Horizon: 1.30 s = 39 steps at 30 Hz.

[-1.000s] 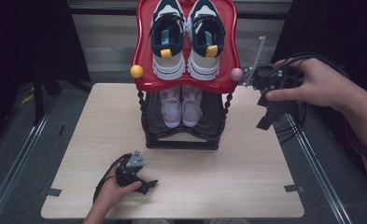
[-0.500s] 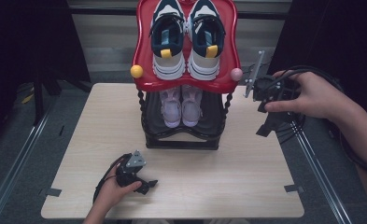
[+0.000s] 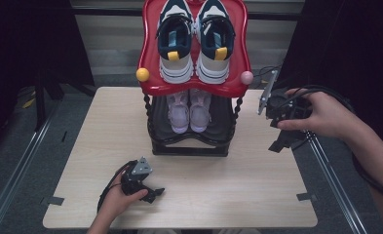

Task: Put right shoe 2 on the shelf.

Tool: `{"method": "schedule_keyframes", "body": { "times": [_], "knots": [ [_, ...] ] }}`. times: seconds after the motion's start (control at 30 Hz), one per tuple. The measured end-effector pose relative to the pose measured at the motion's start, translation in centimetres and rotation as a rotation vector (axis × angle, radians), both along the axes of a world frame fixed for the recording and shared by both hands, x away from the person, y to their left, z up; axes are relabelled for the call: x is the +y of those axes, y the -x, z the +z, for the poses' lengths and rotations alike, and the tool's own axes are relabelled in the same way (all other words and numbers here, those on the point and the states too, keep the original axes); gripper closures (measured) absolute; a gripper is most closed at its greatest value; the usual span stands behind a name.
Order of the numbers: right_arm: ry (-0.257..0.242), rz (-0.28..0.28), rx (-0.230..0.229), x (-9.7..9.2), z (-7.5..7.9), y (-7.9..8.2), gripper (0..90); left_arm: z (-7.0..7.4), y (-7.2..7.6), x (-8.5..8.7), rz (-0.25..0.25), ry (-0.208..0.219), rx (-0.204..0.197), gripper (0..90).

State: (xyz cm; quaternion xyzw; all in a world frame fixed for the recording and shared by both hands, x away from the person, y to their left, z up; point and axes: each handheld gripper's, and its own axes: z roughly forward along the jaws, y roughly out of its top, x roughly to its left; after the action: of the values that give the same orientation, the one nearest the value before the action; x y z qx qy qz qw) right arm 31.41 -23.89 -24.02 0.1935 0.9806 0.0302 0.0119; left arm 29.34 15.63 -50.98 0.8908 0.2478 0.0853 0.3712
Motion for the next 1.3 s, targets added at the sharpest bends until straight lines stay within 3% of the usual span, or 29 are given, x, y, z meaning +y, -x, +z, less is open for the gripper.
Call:
{"method": "schedule_keyframes", "body": {
  "times": [0.3,0.5,1.3],
  "knots": [
    [-0.005,0.005,-0.009,-0.3,-2.8,0.2,19.8,0.0,0.0,0.0,0.0,0.0,0.0,0.0],
    [-0.012,0.001,0.016,-0.2,-4.8,0.3,19.7,0.0,0.0,0.0,0.0,0.0,0.0,0.0],
    [-0.029,0.014,0.026,-0.4,-11.0,0.8,18.8,0.0,0.0,0.0,0.002,0.002,-0.003,0.0]
  ]
}}
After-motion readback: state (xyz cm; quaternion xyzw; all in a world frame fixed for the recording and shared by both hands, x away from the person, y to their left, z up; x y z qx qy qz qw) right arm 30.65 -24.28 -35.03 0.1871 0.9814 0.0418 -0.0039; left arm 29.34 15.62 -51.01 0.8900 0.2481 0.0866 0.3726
